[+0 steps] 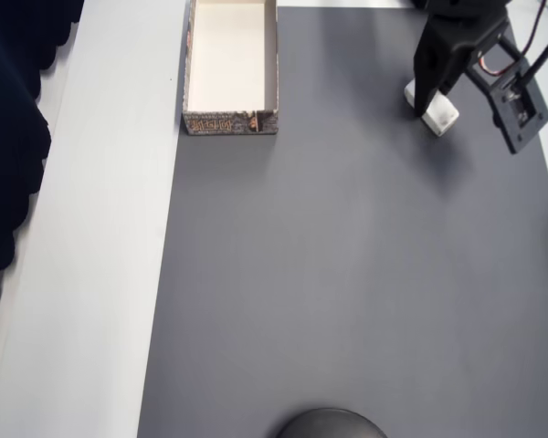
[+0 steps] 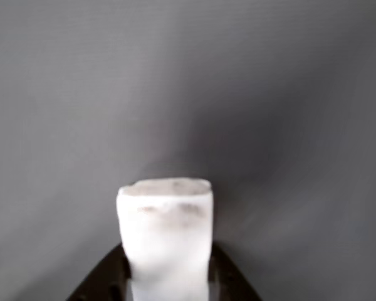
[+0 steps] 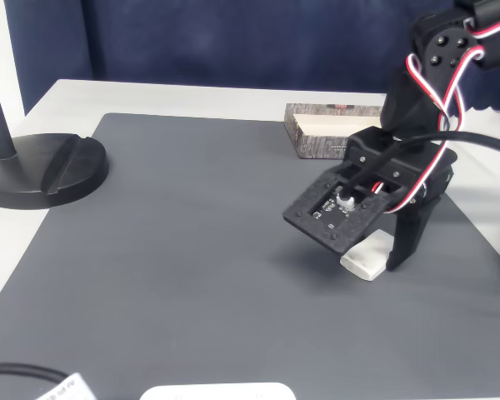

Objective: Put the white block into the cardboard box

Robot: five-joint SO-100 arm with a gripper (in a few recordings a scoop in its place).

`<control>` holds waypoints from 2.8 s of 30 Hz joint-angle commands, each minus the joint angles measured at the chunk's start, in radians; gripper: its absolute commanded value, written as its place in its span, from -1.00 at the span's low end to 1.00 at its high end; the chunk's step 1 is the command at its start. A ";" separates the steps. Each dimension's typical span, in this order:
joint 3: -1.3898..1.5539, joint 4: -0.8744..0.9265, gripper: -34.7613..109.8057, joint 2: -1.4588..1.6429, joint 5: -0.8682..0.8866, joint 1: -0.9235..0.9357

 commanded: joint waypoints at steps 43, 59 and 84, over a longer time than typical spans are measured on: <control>-0.531 0.466 -0.54 0.083 -0.382 0.325; -0.893 0.457 -0.54 -0.192 -0.126 0.736; -1.595 0.479 -0.54 -0.854 0.176 0.933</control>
